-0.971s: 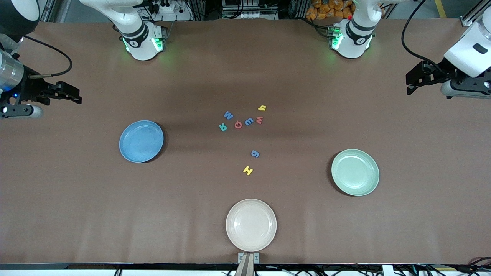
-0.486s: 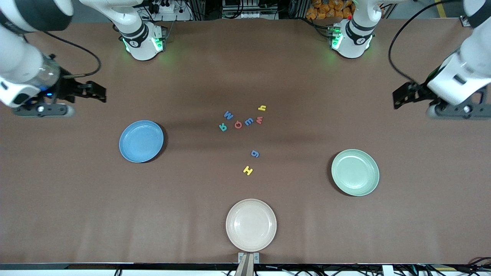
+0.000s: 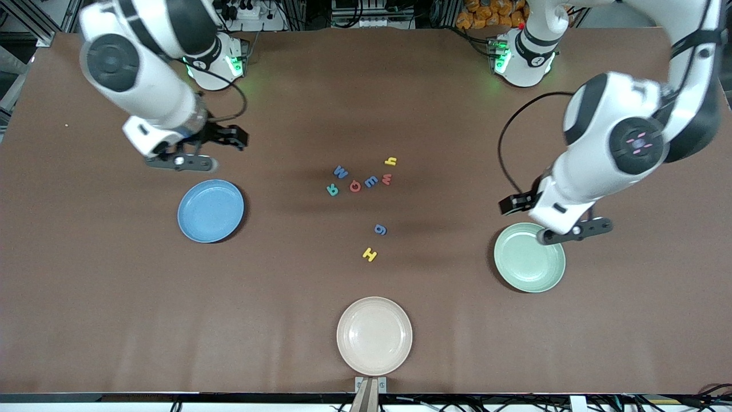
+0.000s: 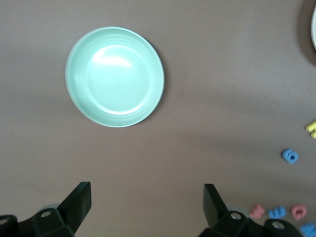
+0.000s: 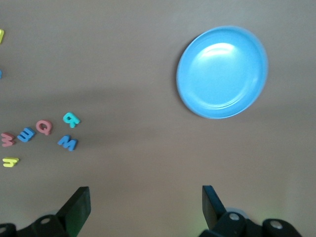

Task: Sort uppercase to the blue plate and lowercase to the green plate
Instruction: 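Lower the right gripper to the letters while the left gripper approaches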

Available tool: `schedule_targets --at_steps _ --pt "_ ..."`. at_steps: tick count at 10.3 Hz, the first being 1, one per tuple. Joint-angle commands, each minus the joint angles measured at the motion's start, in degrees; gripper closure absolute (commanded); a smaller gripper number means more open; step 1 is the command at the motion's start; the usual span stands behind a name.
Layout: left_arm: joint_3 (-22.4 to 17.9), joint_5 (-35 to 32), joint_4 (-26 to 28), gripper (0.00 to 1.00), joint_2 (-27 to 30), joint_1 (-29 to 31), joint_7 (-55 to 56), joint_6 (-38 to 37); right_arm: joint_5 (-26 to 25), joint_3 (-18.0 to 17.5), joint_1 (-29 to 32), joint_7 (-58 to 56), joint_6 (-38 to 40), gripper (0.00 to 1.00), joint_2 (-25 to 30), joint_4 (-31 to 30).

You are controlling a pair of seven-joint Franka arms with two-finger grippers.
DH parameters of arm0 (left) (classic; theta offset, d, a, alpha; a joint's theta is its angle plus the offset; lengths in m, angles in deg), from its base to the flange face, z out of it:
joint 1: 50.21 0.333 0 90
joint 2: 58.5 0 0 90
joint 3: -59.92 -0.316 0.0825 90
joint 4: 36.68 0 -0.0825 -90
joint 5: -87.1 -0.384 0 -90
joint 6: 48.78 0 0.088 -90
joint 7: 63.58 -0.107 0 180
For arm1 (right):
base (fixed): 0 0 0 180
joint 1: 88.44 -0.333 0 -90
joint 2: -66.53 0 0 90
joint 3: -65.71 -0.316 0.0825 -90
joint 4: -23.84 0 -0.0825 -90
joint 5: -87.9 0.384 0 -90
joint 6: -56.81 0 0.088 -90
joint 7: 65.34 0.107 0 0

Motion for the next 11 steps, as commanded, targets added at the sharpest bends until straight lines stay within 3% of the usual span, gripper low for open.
schedule_targets --at_steps 1,3,6,7,9,10,11 --pt "-0.16 0.02 3.43 0.0 -1.11 -0.73 7.8 6.47 0.52 -9.08 0.81 12.98 -10.74 0.0 -2.19 -8.06" --pt "-0.25 -0.5 3.52 0.0 -2.96 0.22 10.46 7.19 0.17 -13.15 -1.2 25.28 -21.11 0.0 -9.74 -9.76" --pt "-0.77 -1.91 3.52 0.0 -4.29 1.1 14.16 7.63 -5.51 -13.16 -4.38 33.66 -33.17 0.0 -19.59 -9.76" --pt "-0.6 -1.65 3.87 0.0 -4.38 0.59 15.03 7.63 -11.63 -13.16 -4.9 37.87 -36.08 0.0 -22.67 -9.59" --pt "-0.16 -0.95 3.52 0.0 -6.99 -2.39 20.46 8.68 -28.48 -12.99 -6.56 51.55 -40.39 0.0 -29.87 -8.63" --pt "-0.16 -0.51 3.69 0.0 -8.4 -4.15 26.41 13.21 -35.96 -12.98 -6.66 59.28 -40.85 0.0 -33.21 -7.57" --pt "-0.25 -0.59 3.61 0.0 -9.29 -5.12 31.34 15.26 -38.56 -12.98 -7.19 63.36 -40.85 0.0 -35.16 -6.96"
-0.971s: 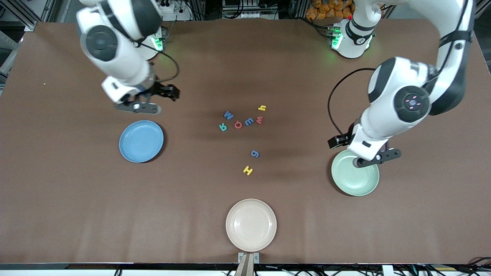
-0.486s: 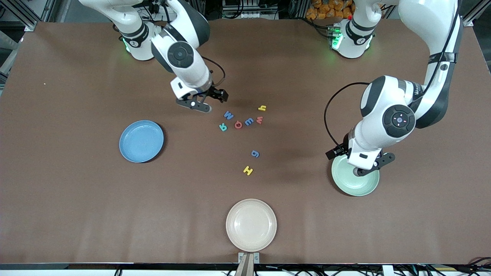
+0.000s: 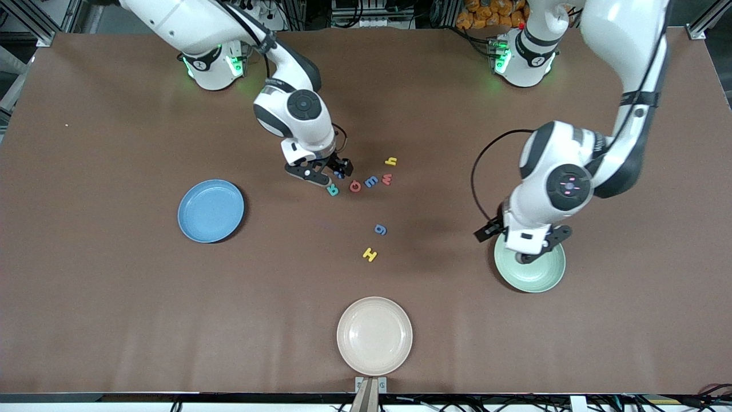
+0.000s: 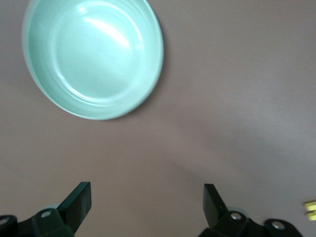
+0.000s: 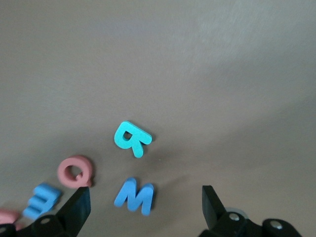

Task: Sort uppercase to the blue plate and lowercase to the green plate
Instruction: 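Lower the right gripper to the letters while the left gripper approaches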

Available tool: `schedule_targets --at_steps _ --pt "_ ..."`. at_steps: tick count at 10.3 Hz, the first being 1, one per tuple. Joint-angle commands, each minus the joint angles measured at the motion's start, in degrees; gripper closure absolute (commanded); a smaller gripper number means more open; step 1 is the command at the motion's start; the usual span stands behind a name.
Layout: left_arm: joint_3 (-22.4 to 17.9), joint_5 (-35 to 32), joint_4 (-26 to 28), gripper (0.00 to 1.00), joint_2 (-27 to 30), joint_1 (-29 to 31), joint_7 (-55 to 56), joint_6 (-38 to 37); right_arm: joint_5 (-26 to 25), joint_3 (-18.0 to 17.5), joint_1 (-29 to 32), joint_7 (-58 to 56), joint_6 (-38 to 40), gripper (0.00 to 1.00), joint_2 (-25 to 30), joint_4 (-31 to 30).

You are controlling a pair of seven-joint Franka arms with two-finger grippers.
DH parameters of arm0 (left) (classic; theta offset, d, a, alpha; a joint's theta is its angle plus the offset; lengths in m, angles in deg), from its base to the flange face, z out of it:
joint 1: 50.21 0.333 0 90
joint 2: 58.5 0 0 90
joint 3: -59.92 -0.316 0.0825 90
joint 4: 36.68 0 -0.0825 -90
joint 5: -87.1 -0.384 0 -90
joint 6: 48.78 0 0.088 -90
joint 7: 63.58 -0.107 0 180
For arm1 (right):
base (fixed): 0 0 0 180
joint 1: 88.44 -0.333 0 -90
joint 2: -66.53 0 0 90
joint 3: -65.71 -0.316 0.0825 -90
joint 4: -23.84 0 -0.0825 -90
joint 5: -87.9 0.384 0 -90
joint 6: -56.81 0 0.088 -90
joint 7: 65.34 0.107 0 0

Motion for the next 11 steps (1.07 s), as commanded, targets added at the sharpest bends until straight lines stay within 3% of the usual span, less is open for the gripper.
schedule_targets --at_steps 1,5,8,11 --pt "-0.13 -0.02 -0.66 0.0 -2.23 -1.7 8.68 3.75 -4.87 -0.28 -1.25 6.54 0.34 0.0 -4.6 3.4" --pt "-0.13 -0.1 0.56 0.0 -4.26 -5.56 24.06 7.89 -4.34 -0.28 -1.34 6.46 0.16 0.0 -5.75 3.31" --pt "-0.04 -0.1 10.04 0.0 -0.4 -8.46 30.39 8.67 -4.43 -0.28 -1.51 5.76 0.08 0.1 -6.28 2.88" --pt "-0.04 -0.19 10.15 0.0 -1.62 -11.45 42.51 12.98 -4.43 -0.28 -1.78 5.75 -1.15 0.19 -6.98 2.79"
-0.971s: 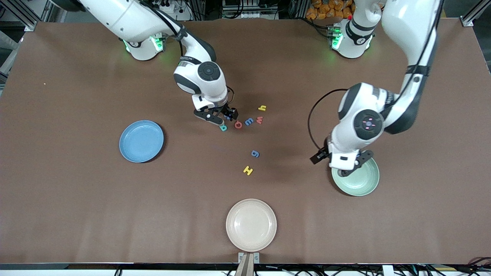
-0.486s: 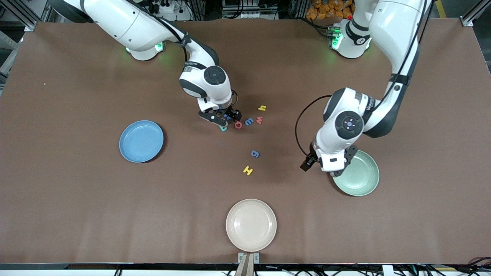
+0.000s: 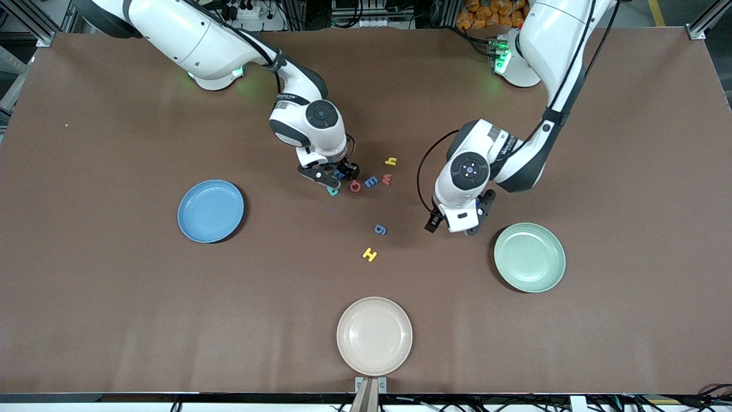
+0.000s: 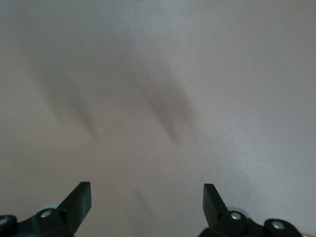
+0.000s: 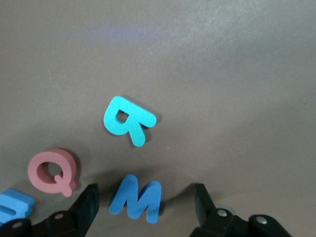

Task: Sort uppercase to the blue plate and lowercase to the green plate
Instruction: 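Lower the right gripper to the letters while the left gripper approaches, then grasp the blue M with the right gripper while the left gripper reaches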

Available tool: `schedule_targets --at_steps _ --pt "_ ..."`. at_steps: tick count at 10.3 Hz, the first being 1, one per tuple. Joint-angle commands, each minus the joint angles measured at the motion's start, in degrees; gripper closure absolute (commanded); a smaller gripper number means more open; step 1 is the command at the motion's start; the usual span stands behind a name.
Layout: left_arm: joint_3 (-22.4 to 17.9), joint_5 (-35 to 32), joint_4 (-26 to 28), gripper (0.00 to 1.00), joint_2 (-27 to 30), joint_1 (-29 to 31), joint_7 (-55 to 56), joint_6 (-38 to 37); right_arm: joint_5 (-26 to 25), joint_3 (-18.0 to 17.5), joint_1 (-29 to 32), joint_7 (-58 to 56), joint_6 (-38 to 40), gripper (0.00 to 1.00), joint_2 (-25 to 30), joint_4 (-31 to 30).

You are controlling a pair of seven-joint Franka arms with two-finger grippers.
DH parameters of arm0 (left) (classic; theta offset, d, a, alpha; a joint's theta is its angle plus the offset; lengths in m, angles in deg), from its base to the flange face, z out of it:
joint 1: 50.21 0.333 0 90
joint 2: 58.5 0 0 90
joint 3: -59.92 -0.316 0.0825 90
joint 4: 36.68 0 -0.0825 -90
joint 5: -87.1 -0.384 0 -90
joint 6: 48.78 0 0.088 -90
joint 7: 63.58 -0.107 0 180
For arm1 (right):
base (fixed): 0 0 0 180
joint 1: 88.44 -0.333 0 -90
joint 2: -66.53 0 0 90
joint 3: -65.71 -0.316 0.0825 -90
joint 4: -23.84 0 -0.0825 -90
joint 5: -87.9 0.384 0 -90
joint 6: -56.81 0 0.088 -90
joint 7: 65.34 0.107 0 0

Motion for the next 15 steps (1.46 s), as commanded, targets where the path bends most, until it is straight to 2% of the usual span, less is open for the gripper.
schedule_targets --at_steps 1,3,7,10,12,15 --pt "-0.29 -0.11 3.6 0.0 2.22 -2.73 6.83 1.59 -1.24 -0.27 -0.16 1.0 -0.55 0.21 -0.76 0.45" --pt "-0.03 -0.19 6.76 0.0 3.54 -4.84 11.67 1.68 -1.24 -0.35 -0.07 0.65 -0.64 0.24 -0.76 -0.07" --pt "2.87 -0.1 16.51 0.0 8.89 -5.29 23.69 4.3 -1.24 -0.27 -0.07 0.21 -0.55 0.42 -0.76 -0.25" --pt "5.15 -0.63 18.2 0.0 9.79 -5.55 33.63 7.55 -1.24 -0.27 0.1 -1.37 -0.55 0.54 -0.76 -0.51" --pt "5.34 -0.81 19.52 0.0 9.09 -8.35 37.6 11.6 -1.24 -0.27 0.1 -1.46 -0.55 0.6 -0.76 -0.52" --pt "5.34 -0.81 19.52 0.0 7.68 -11.7 40.77 14.51 -1.24 -0.35 0.63 -2.95 0.06 0.63 -0.5 -0.52"
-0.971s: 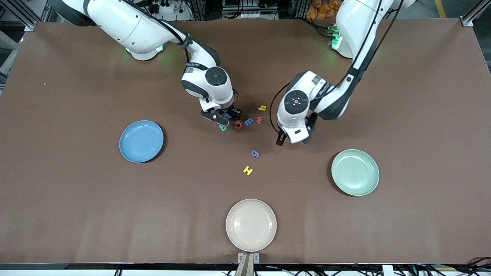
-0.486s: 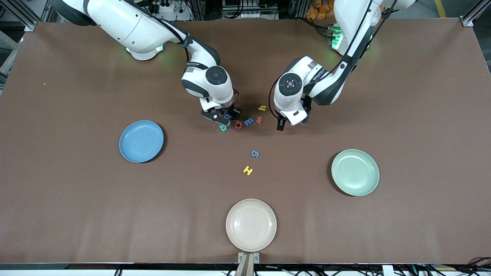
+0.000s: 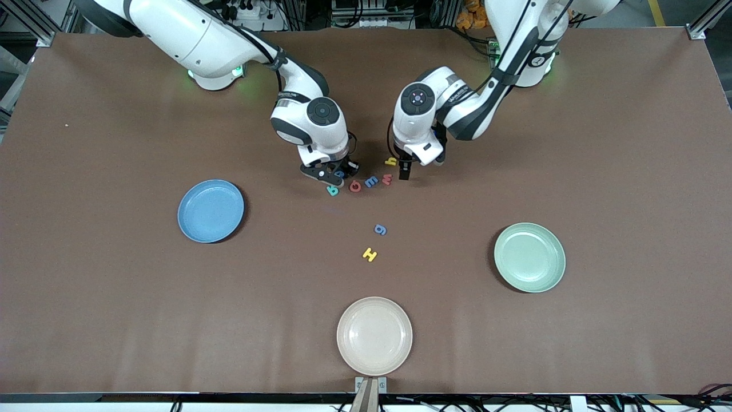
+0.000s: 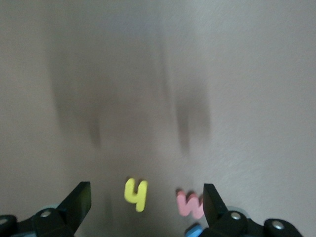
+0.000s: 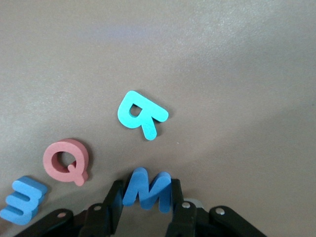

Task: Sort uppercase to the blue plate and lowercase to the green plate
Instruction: 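Grasp the blue M with the right gripper while the left gripper reaches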

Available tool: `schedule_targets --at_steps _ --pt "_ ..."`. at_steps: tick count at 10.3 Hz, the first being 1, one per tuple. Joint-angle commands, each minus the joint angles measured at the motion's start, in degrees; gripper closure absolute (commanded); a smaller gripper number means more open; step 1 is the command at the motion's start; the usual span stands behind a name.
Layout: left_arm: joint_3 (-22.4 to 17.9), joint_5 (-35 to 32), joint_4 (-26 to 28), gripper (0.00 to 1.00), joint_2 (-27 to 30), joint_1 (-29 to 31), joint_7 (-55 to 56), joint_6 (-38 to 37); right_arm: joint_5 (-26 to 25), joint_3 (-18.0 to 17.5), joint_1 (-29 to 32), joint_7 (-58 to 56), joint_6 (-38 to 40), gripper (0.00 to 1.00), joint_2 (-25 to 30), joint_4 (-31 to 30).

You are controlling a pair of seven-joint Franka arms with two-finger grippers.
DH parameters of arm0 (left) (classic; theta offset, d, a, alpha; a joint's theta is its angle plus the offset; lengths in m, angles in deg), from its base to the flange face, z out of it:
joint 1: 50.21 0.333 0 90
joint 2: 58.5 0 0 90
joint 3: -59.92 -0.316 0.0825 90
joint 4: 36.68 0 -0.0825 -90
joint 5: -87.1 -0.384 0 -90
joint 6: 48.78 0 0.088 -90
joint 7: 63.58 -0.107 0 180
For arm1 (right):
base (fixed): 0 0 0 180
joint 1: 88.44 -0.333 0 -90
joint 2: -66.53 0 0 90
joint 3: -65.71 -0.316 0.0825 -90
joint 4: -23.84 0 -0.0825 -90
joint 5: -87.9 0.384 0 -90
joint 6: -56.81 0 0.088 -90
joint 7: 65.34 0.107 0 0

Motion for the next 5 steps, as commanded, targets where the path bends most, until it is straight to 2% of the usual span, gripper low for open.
schedule_targets --at_steps 1,5 --pt "-0.11 -0.8 0.4 0.0 -0.22 -2.11 3.18 1.84 -1.08 0.02 0.77 -1.84 0.72 0.63 -0.75 -0.57" --pt "-0.11 -3.42 -0.13 0.0 -4.08 -3.61 3.44 2.98 -0.99 -0.24 2.87 -7.63 4.93 0.63 0.82 -0.48"
